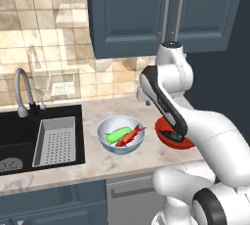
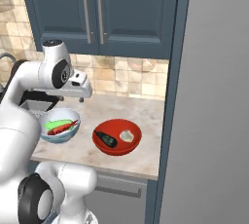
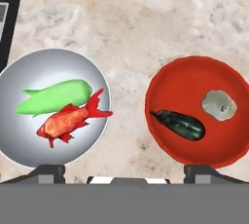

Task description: Place the bowl containing the corn and fish in the microwave. Close the microwave door and press the start button to microwave the meal.

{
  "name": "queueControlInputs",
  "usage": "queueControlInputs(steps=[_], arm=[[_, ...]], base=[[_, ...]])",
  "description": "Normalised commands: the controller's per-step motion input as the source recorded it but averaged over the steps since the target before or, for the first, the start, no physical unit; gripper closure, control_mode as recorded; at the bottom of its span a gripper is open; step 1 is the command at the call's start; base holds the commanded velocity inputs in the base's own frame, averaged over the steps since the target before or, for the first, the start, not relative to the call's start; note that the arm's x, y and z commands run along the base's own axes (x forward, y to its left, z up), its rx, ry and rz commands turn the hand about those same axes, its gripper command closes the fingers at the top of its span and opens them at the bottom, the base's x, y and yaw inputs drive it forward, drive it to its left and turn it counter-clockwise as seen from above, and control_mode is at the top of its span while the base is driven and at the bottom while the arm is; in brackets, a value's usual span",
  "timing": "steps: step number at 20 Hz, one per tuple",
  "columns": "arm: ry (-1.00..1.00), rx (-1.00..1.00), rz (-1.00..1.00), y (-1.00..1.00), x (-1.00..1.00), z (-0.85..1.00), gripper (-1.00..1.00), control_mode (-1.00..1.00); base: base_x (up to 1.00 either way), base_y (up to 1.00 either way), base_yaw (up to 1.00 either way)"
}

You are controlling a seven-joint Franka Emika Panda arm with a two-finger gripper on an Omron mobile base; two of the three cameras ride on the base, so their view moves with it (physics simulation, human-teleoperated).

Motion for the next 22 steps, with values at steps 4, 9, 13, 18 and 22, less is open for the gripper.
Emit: queueControlInputs(steps=[4, 9, 13, 18, 22], arm=[[-0.06, 0.1, -0.13, 0.22, -0.28, -0.68, -1.0, -1.0], [-0.04, 0.18, -0.19, 0.15, -0.08, -0.64, -1.0, -1.0], [0.0, 0.16, -0.19, 0.06, 0.03, -0.63, -1.0, -1.0], [0.01, 0.11, -0.17, 0.02, 0.3, -0.61, -1.0, -1.0], [0.03, 0.06, -0.11, 0.18, 0.47, -0.52, -1.0, -1.0]], base=[[0.0, 0.0, 0.0], [0.0, 0.0, 0.0], [0.0, 0.0, 0.0], [0.0, 0.0, 0.0], [0.0, 0.0, 0.0]])
